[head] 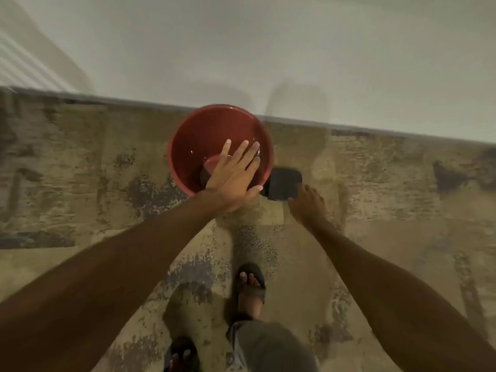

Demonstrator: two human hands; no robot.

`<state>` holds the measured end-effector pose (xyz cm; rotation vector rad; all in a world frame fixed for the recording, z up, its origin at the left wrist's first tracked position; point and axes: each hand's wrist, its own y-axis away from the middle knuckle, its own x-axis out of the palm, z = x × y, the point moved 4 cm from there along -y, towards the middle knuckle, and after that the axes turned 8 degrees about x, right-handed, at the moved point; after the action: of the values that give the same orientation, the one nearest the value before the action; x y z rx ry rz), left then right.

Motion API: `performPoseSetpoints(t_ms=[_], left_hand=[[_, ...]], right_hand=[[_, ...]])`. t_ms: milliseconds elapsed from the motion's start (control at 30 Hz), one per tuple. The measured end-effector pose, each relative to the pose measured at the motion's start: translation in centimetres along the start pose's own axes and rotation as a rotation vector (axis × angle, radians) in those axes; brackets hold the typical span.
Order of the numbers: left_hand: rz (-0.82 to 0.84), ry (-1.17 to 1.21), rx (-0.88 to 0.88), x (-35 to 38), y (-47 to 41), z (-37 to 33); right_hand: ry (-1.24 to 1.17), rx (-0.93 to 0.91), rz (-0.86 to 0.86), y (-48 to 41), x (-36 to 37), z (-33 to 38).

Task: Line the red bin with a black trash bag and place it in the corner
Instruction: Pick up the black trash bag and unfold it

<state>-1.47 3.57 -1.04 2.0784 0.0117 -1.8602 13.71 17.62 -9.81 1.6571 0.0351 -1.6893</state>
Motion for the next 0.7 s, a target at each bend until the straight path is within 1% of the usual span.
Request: performPoseSetpoints(t_ms=[167,267,333,467,533,600,700], left_hand=[[-0.064,0.003,0.068,9.2,-4.3,1.6],[-0.103,-0.046,0.155,13.0,-5.8,1.1],[-0.119,-0.031,0.188,14.8,-6.2,1.1],[-0.273,0.04,0.252,15.4,-6.2,0.9],[-0.333,0.037,0.279,15.3,-6.2,0.8],[-0.353,0.019,0.284,15.4,-6.0,0.7],[-0.378,0.017,0.279,15.9,-5.6,0.9]], right_hand=[[0.013,0.041,0.07,-6.7,10.3,-2.8],[0.027,0.059,0.023,-10.4,14.1,-3.6],[0.068,0.068,-0.009,-12.3,16.2,-4.2],[0.075,0.033,-0.066,-14.7,19.3,-4.3],[0.054,0.023,-0.074,-15.6,20.4,-4.3],[0.062,0.006,-0.073,-16.2,21.4,-4.6],[0.074,-0.009,-0.119,-17.0,22.6,-5.3]])
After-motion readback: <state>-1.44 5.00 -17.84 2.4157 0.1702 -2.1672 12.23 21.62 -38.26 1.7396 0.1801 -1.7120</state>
